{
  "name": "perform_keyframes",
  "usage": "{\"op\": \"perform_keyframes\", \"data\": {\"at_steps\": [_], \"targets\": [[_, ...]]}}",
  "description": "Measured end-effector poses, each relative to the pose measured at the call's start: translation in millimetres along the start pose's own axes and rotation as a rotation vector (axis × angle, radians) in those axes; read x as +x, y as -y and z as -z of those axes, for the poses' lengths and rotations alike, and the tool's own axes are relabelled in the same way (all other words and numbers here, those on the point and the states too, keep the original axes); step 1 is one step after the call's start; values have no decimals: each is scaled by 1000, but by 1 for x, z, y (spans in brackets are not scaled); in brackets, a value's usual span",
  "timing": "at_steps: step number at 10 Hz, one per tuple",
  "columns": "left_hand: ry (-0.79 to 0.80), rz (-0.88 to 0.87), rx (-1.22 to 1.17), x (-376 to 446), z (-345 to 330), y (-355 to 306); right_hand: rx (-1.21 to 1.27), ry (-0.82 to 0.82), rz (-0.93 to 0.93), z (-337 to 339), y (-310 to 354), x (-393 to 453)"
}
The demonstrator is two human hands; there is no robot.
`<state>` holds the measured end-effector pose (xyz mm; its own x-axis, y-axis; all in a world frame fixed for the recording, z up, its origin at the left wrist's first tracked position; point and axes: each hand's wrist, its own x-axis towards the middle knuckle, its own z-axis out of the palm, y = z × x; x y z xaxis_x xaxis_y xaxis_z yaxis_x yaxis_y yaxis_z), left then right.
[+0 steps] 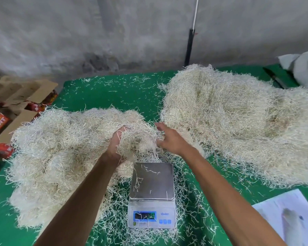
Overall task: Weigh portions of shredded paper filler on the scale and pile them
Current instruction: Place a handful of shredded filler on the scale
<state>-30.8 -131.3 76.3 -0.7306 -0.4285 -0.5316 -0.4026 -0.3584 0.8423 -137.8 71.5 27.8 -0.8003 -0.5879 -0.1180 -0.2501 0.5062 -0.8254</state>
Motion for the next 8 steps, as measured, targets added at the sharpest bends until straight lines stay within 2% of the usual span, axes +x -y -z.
{"op": "perform_keyframes", "data": {"at_steps": [1, 2, 3, 4, 5, 6, 7, 8], "targets": [[30, -56, -46, -2, 4, -3, -90, 62, -26, -10, 2, 1], [99, -120, -136, -12, 26, 5, 105, -100, -163, -7, -20, -5], [-24, -121, -233, -13, 42, 9, 296, -285, -459, 4, -57, -18], [-148, -63, -195, -5, 46, 12, 258, -346, -600, 8, -79, -37], [-164, -36, -102, -22, 30, 10, -94, -224, -611, 3, -66, -50], [-51, -60, -78, -23, 23, 17, -505, -204, -501, 1, -27, -54], [86, -102, -12, -33, 12, 15, -214, -287, -167, -7, 15, -53], [224, -52, -72, -41, -7, 3, 457, -97, -125, -23, 57, -58]]}}
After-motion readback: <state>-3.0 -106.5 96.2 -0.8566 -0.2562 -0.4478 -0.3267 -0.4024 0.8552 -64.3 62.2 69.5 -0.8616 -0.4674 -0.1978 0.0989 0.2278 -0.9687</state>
